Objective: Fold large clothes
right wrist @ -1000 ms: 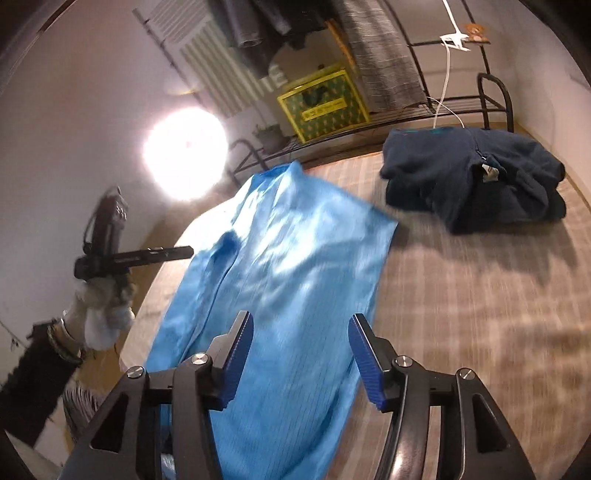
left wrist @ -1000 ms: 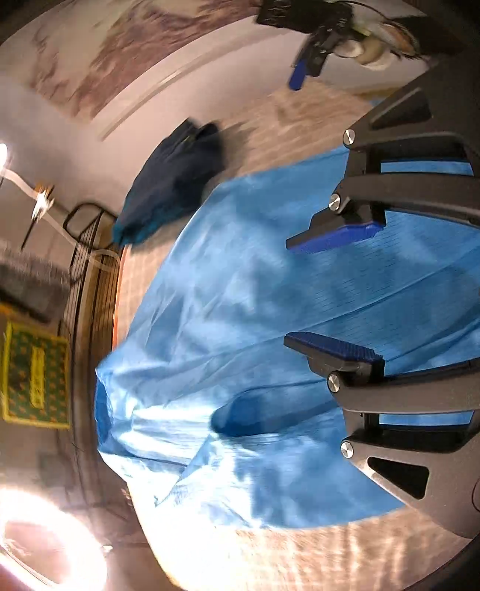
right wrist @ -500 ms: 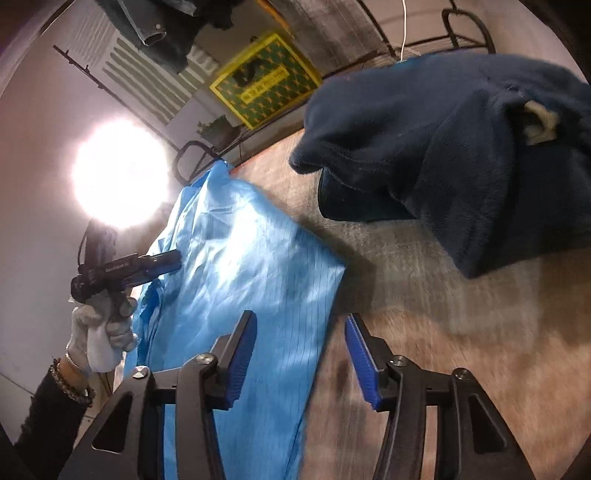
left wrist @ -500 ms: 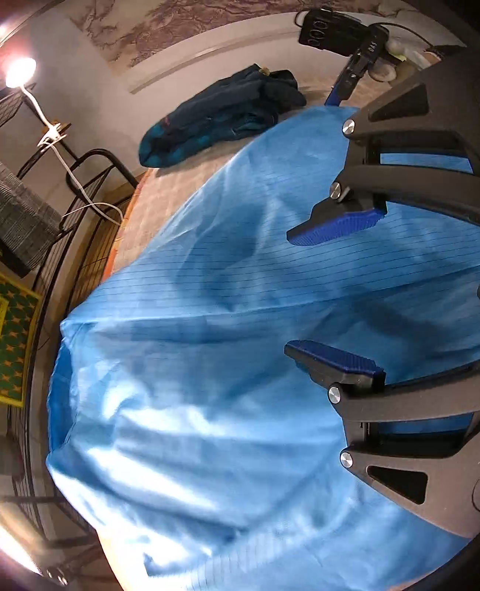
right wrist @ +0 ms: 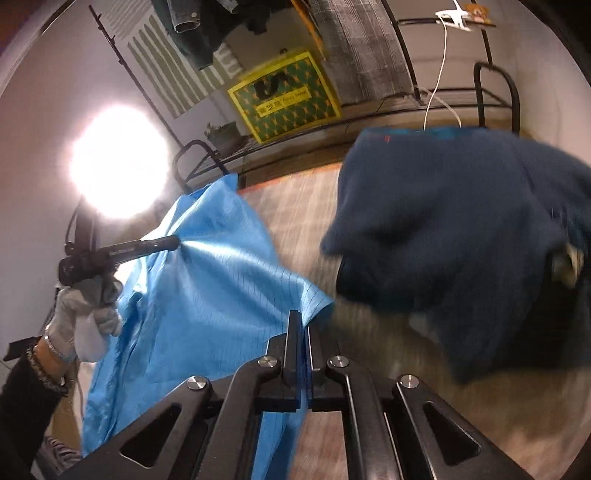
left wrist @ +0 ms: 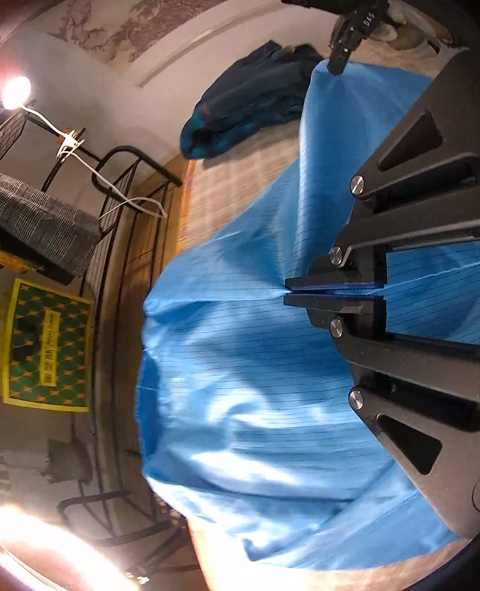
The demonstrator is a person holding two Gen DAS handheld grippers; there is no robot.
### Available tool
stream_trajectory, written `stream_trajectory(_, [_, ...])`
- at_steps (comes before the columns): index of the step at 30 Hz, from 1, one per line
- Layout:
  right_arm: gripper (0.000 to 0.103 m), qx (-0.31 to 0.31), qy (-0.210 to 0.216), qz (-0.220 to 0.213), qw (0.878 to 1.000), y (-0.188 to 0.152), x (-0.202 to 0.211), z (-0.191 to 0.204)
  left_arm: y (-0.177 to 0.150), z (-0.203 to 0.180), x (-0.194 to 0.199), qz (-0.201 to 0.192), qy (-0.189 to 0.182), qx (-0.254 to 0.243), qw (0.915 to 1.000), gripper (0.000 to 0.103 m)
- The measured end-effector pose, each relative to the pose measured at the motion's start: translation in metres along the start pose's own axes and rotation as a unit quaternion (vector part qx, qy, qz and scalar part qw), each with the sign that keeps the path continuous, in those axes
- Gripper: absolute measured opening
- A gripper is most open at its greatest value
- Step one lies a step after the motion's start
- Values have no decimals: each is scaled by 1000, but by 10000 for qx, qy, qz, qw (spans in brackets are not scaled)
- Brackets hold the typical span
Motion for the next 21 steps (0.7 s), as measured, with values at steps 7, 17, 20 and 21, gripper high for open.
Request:
stream_trajectory(7, [0, 40, -462, 252, 9986, 11, -31, -14, -4, -4, -30, 106, 556, -189, 9982, 0])
stream_trajectory(17, [35, -208, -67, 88, 9997, -15, 45, -4, -48, -31, 81, -316, 287, -656, 9969, 5])
stream_trajectory(20, [35, -140, 114, -104, 9998, -33, 90, 6, -94, -61, 117, -64, -305, -943, 9951, 5])
stream_trajectory(21, [35, -133, 167, -169, 9996, -41, 105, 10, -117, -73, 129, 34, -493, -1088, 9928, 5])
Point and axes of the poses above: each gripper's, at about its wrist camera, not at the fingertips, and x roughly against the way its jaws point, z to its left, y to its top, the point moved 3 cm from there along -x, roughly the way its jaws point, and after that the axes turned 3 degrees about z, right-handed, at the moved point
